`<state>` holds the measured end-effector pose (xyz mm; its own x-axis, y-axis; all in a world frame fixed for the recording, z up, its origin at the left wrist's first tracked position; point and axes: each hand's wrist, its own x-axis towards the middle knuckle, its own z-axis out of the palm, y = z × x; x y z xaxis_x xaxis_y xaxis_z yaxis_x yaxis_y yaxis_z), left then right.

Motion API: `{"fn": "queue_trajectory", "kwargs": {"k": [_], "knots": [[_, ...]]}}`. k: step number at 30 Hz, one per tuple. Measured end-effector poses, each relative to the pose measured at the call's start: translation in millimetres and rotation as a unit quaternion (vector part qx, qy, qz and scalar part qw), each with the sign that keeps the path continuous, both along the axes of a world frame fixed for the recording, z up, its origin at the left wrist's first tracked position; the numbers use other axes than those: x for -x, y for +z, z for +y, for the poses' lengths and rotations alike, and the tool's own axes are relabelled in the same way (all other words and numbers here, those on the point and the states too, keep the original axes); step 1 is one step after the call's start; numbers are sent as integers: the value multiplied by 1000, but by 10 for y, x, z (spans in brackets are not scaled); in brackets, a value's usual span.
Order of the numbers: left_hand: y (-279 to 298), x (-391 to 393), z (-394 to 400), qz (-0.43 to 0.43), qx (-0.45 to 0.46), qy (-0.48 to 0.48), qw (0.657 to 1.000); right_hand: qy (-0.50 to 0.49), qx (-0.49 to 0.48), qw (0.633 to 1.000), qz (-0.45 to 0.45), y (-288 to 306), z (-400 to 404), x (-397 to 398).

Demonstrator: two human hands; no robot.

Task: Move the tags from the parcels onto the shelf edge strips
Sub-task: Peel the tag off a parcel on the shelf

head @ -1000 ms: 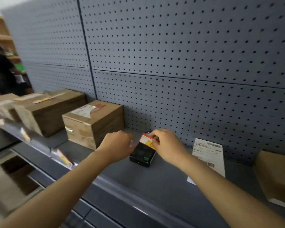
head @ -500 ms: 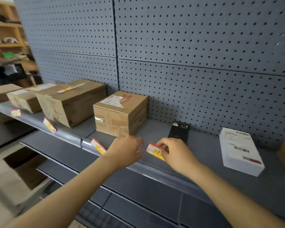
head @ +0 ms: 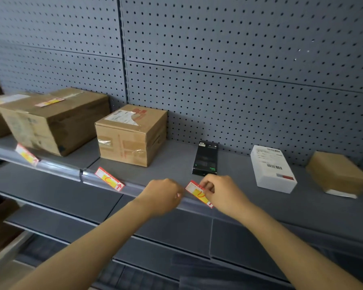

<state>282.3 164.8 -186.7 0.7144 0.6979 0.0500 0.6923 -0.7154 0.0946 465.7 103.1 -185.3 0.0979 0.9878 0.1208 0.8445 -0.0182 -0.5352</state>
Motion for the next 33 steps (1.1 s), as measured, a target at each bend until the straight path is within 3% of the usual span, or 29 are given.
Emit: {"fn": "queue_trajectory", "kwargs": {"k": [12, 25, 33], "knots": [[-137, -125, -75, -30, -34, -18, 999, 10, -32, 999, 3, -14, -13, 44], [-218, -105, -97, -75, -9, -41, 996, 30, -82, 996, 1, -70, 46, 35], [-208, -96, -100, -46, -1, -49, 998, 43, -91, 995, 4, -96, 47, 99]]}}
